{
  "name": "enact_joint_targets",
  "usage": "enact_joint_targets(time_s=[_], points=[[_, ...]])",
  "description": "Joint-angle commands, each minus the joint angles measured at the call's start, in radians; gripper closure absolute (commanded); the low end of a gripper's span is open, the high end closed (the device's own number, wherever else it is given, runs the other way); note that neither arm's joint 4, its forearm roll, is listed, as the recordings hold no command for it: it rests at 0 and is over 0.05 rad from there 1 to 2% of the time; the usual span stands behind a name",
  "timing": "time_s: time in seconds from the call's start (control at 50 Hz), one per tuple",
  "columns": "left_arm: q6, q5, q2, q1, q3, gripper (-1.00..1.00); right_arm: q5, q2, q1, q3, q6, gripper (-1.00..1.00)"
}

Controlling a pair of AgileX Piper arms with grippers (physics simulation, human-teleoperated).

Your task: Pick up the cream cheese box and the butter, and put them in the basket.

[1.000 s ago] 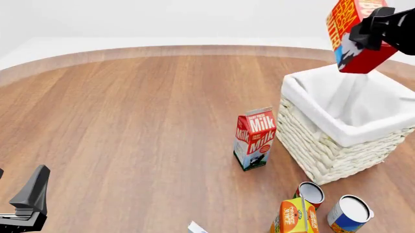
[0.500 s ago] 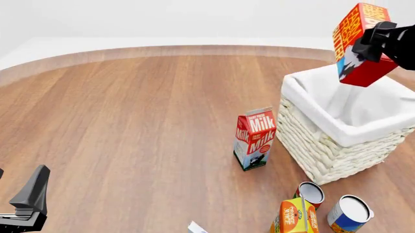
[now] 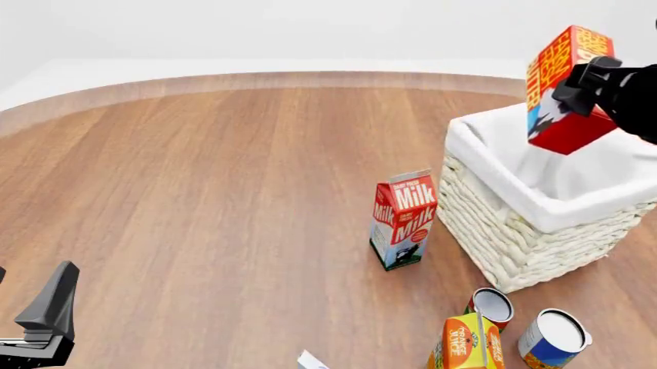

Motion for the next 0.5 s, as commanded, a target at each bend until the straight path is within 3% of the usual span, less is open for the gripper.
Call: enact_joint_targets(time_s=[0.02,0.5], points=[[0.000,0.000,0.000,0.000,0.000,-1.00,-0.056,-0.019,-0.005,0.039,0.065,1.00],[0.000,0.000,0.000,0.000,0.000,-1.00,-0.161,-0.040,-0.044,0.153,0.173,1.00]])
